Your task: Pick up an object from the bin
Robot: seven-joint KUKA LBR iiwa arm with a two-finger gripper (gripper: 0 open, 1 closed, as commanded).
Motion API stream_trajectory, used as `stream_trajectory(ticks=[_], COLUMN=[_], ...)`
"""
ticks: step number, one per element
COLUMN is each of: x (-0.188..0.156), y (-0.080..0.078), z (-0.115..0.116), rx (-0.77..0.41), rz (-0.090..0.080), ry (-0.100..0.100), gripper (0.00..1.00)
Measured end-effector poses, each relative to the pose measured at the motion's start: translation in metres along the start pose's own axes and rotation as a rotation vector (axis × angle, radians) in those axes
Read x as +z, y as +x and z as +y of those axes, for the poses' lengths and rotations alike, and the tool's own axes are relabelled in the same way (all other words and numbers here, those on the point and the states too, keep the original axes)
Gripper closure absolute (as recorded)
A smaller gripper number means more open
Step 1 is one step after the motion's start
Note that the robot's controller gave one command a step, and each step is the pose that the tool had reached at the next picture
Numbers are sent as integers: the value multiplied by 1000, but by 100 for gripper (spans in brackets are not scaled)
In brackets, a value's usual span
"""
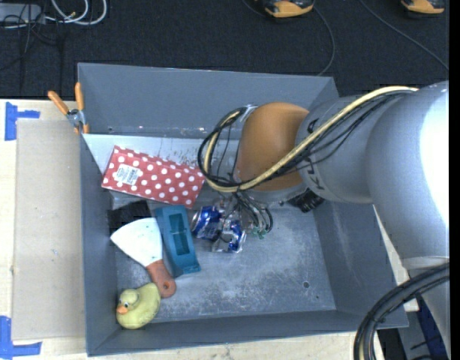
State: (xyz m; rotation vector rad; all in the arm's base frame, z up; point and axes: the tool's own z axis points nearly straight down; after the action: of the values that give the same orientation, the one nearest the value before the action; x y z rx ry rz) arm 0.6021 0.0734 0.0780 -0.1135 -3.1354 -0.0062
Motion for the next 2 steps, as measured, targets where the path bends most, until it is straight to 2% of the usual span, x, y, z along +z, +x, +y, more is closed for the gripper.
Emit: stream_trajectory(ticks=[2], x=[-16], y=[1], z=[0], rx=[1], rz=[3], ry=[1], gripper=[100])
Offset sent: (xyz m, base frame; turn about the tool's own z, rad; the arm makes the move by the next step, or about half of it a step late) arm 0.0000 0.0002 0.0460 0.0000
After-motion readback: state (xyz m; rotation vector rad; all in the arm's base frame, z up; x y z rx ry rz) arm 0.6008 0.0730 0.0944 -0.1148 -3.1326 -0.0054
